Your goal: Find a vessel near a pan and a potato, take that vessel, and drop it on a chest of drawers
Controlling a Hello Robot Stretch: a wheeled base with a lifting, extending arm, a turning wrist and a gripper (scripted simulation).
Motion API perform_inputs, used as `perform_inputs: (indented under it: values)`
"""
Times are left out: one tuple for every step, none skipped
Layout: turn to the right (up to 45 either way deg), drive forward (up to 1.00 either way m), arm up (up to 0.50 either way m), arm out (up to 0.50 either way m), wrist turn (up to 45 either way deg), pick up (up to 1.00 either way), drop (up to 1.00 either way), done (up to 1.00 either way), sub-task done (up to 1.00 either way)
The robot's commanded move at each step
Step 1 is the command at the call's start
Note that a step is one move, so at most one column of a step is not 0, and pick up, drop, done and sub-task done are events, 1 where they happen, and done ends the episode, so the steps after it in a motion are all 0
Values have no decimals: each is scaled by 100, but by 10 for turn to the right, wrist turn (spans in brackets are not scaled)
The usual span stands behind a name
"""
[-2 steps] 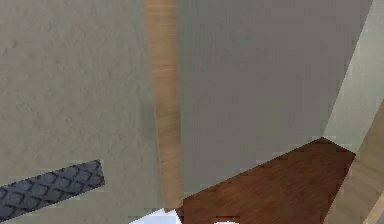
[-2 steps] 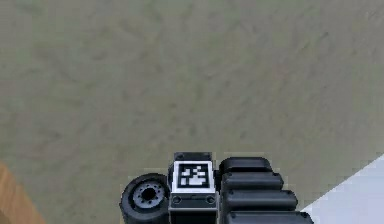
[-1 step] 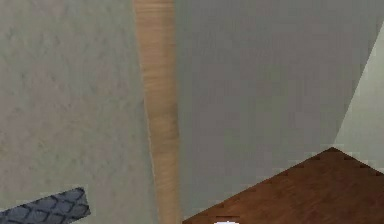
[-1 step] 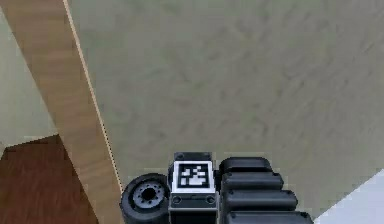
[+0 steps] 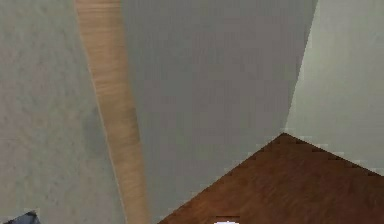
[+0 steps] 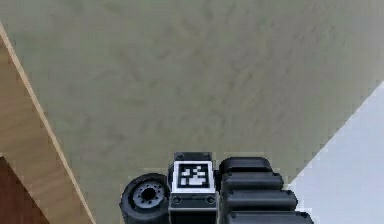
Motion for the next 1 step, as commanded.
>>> perform_inputs:
  values:
    - [0, 20, 0, 0, 0, 0, 0, 0, 0]
